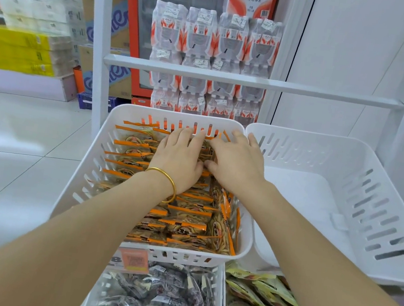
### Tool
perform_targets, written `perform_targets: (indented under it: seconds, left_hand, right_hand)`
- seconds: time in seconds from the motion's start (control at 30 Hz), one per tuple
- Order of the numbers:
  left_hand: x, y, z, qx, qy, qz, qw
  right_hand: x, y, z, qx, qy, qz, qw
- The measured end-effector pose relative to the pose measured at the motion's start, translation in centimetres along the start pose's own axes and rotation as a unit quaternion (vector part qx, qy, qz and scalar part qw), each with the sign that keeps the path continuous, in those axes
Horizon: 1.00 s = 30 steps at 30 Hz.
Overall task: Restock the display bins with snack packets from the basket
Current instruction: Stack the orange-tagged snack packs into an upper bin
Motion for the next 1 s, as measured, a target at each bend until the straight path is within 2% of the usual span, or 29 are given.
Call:
perform_targets:
  seconds: [0.3, 0.5, 0.57, 0.63, 0.67, 0.7, 0.8, 0.87, 1.0]
  left_hand:
    - [-0.1, 0.2, -0.3, -0.002, 0.003, 0.011, 1.0]
    - [-0.2, 0.5, -0.2, -0.001, -0.001, 0.012, 1.0]
    - [-0.1, 0.5, -0.2, 0.001, 0.003, 0.01, 1.0]
    - [0.0, 0.5, -0.2, 0.0, 0.007, 0.01, 1.0]
    - [-0.1, 0.5, -0.2, -0.002, 0.005, 0.009, 1.0]
    - [-0.2, 0.5, -0.2, -0.006, -0.001, 0.003, 1.0]
    - [-1.0, 0.6, -0.1, -0.016, -0.026, -0.036, 0.999]
    - [-1.1, 0.8, -0.3, -0.009, -0.025, -0.048, 0.999]
    - [0.6, 2.1, -0.2, 0.001, -0.001, -0.057, 0.998]
  right_hand:
    - [2.3, -0.9, 0.5, -0.008, 0.015, 0.072, 0.997]
    - [0.0, -1.9, -0.6, 0.017, 0.056, -0.047, 0.997]
    - [0.5, -1.5, -0.4, 0.007, 0.045, -0.016, 0.999]
    - [1.7, -0.3, -0.3, 0.005, 0.039, 0.073, 0.997]
    - [1.8, 0.4, -0.3, 0.006, 0.031, 0.09, 0.995]
    - [1.4, 1.1, -0.5, 0.013, 0.021, 0.076, 0.997]
    - [-1.0, 1.8, -1.3, 0.03, 0.018, -0.037, 0.999]
    - [-0.7, 1.4, -1.4, 0.007, -0.022, -0.045, 0.999]
    - [2.6, 2.7, -0.8, -0.022, -0.146, 0.037, 0.988]
Point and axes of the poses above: each hand's wrist, its own y-axis away from the middle knuckle, its own x-axis out of the back of the hand, z = x × y, the point moved 6 cm from there along -y, towards the middle knuckle
